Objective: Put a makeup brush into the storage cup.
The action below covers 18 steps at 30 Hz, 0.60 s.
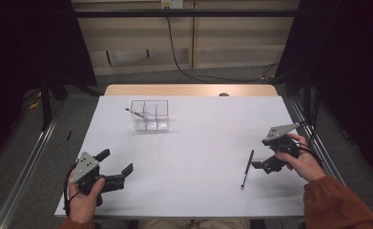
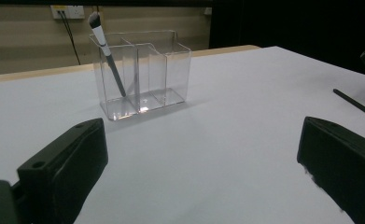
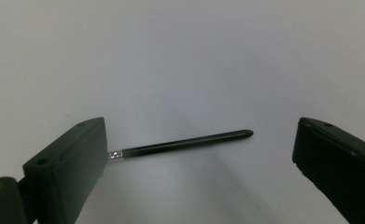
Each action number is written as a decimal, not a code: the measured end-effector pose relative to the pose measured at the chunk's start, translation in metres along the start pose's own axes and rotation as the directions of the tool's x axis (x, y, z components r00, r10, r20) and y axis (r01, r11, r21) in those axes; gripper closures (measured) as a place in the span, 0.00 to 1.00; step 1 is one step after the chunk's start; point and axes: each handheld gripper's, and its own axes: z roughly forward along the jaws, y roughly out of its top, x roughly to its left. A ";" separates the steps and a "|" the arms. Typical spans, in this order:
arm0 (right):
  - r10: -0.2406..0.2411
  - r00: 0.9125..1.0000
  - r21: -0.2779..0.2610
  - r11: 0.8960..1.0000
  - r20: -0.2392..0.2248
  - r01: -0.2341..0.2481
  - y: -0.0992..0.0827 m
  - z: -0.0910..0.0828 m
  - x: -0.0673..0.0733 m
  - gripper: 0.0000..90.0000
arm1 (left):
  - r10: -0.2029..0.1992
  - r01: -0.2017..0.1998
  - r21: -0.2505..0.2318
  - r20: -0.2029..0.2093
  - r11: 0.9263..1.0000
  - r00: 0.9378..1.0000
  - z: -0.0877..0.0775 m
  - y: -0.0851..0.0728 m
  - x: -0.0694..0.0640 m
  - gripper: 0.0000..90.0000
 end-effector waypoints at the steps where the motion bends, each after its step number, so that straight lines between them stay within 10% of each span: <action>1: -0.019 1.000 0.016 1.000 -0.010 0.019 0.001 0.001 0.000 0.03 | -0.001 0.001 0.000 0.000 1.000 1.000 0.000 0.000 0.000 0.02; 18: -0.243 0.965 0.203 0.945 -0.096 0.257 0.014 0.022 0.000 0.04 | -0.006 0.006 0.005 0.004 1.000 1.000 0.001 -0.001 0.000 0.02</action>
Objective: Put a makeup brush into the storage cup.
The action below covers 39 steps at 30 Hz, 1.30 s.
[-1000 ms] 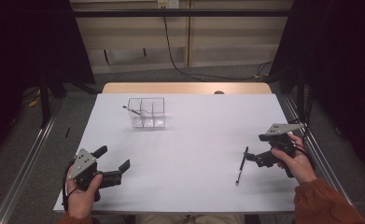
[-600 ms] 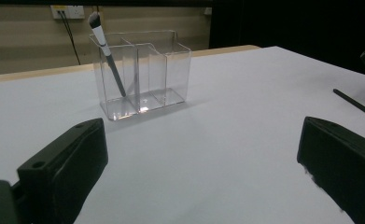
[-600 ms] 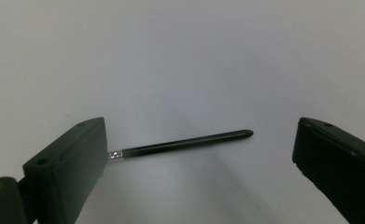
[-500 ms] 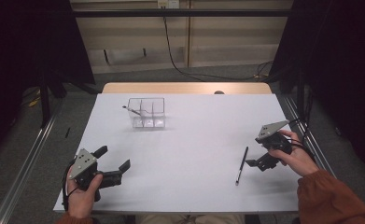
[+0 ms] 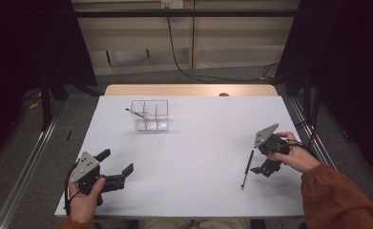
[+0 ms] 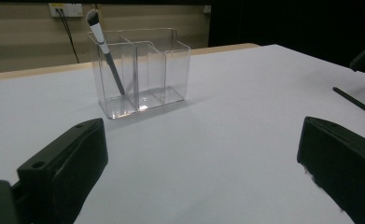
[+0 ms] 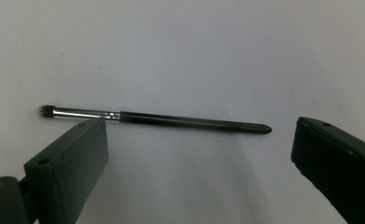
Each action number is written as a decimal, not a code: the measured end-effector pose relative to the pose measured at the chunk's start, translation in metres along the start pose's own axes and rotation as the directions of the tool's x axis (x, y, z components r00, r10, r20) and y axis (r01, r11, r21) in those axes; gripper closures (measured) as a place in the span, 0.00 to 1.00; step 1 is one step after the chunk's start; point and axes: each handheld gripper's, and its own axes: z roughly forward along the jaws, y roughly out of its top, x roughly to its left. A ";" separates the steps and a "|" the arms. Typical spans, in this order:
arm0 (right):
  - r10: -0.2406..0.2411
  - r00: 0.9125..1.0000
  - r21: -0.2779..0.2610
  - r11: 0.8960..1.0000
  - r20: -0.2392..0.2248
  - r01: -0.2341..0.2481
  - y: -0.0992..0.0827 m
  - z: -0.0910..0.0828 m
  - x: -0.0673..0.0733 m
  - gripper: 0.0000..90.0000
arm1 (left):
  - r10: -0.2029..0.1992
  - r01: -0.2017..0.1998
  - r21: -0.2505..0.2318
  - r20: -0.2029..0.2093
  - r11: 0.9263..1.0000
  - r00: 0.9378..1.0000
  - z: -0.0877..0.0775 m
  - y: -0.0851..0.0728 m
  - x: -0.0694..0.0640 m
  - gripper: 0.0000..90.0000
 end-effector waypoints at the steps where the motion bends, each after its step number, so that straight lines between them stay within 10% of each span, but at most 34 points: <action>1: -0.008 1.000 0.010 1.000 -0.010 0.008 0.001 0.001 -0.001 0.04 | 0.001 -0.001 0.002 0.000 1.000 1.000 0.000 0.000 0.000 0.02; 15: -0.137 0.986 0.113 0.983 -0.090 0.147 0.014 0.011 -0.010 0.06 | 0.008 -0.008 0.007 -0.001 1.000 1.000 0.000 0.000 0.001 0.02; 39: -0.216 0.967 0.167 0.957 -0.131 0.237 0.022 0.032 -0.012 0.16 | 0.003 -0.003 0.010 0.006 1.000 1.000 0.001 -0.001 0.000 0.02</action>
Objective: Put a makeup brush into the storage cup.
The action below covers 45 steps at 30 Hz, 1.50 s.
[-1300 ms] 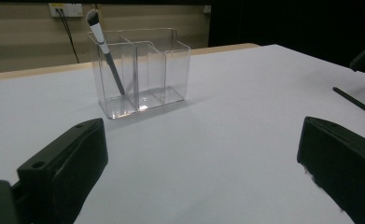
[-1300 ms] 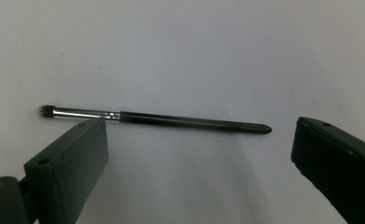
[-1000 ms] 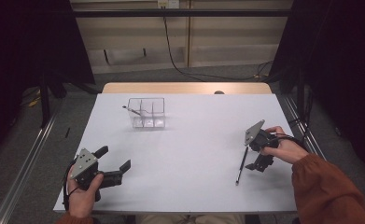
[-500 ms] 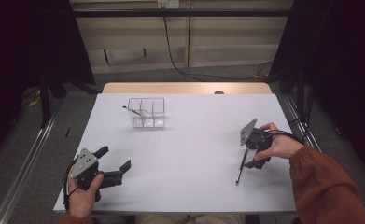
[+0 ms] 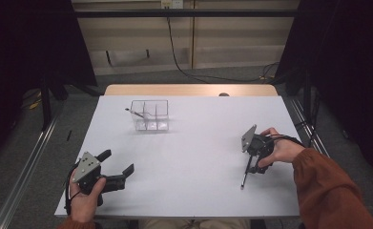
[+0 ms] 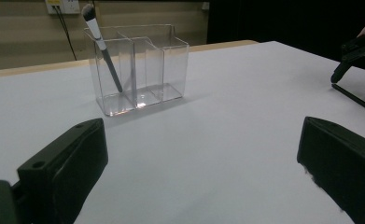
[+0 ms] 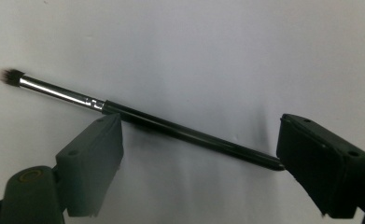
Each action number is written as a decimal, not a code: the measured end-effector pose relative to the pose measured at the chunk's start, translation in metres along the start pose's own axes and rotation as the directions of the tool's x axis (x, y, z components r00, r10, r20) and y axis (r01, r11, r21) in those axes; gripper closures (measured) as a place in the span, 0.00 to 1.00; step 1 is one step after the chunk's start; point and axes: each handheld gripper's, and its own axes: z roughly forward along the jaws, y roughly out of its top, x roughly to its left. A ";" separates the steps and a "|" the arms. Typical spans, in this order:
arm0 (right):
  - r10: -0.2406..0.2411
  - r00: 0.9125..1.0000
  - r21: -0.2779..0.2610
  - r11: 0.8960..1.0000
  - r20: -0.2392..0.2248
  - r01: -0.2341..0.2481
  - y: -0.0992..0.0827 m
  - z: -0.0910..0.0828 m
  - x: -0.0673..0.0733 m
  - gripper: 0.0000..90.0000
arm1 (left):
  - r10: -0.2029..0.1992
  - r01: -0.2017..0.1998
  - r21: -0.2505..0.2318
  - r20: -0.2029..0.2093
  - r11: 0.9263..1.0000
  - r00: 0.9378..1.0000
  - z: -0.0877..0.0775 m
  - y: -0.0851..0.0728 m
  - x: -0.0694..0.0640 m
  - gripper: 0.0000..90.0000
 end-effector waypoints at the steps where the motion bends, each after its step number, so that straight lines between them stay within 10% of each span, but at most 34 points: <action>1: -0.008 1.000 0.004 1.000 0.004 0.008 0.000 0.001 0.000 0.17 | 0.005 -0.005 0.001 0.000 1.000 1.000 0.000 0.000 0.000 0.02; 45: 0.070 0.994 0.080 0.995 -0.083 -0.063 0.001 0.005 -0.011 0.34 | 0.010 -0.010 0.012 0.022 1.000 1.000 0.000 0.000 0.000 0.03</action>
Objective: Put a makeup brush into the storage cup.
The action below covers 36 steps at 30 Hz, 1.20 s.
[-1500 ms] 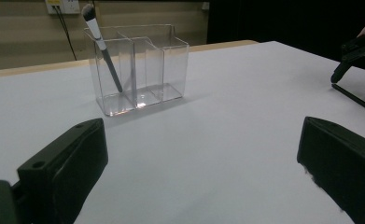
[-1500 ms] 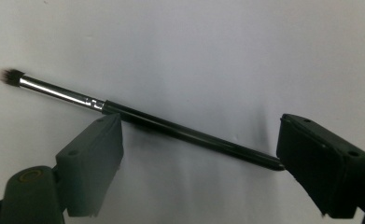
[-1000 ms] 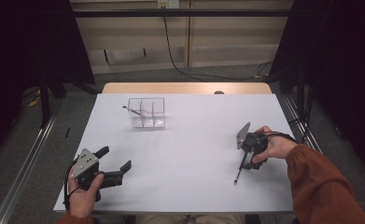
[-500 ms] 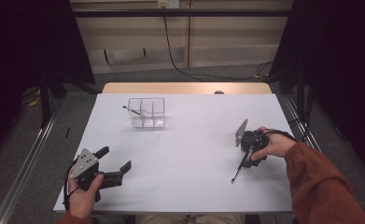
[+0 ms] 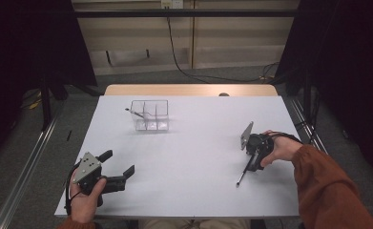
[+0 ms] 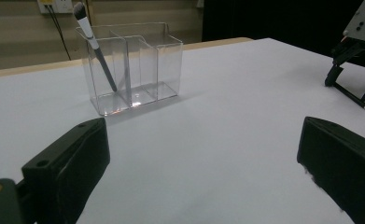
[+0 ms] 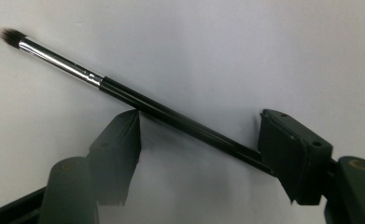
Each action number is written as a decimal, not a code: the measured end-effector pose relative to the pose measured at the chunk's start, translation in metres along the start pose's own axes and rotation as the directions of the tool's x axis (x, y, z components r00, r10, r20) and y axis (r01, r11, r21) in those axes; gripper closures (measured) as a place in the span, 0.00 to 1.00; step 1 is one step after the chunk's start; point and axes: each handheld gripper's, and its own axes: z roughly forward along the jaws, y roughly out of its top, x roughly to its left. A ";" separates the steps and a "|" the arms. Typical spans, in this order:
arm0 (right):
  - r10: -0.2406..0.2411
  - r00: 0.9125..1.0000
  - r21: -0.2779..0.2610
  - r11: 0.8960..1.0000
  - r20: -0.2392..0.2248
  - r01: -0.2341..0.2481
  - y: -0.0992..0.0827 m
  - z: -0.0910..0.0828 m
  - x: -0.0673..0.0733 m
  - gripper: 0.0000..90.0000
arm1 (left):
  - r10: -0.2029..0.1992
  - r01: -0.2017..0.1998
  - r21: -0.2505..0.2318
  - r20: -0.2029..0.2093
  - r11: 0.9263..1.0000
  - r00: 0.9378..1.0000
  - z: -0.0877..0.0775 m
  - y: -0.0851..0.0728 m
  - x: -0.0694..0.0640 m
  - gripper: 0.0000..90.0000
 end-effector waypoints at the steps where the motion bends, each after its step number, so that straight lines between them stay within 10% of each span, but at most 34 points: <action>1: 0.003 1.000 0.002 1.000 -0.001 -0.003 0.000 0.000 0.000 0.34 | 0.000 0.000 -0.001 -0.001 1.000 1.000 0.000 0.000 0.000 0.03; 20: -0.024 1.000 0.007 1.000 -0.019 0.025 0.000 -0.006 -0.001 0.94 | 0.000 0.000 0.008 -0.001 1.000 1.000 0.001 -0.001 -0.001 0.03; 36: 0.024 1.000 -0.024 0.999 -0.019 -0.025 -0.005 -0.008 0.002 0.94 | 0.003 -0.003 0.002 -0.006 1.000 1.000 0.000 0.000 0.000 0.03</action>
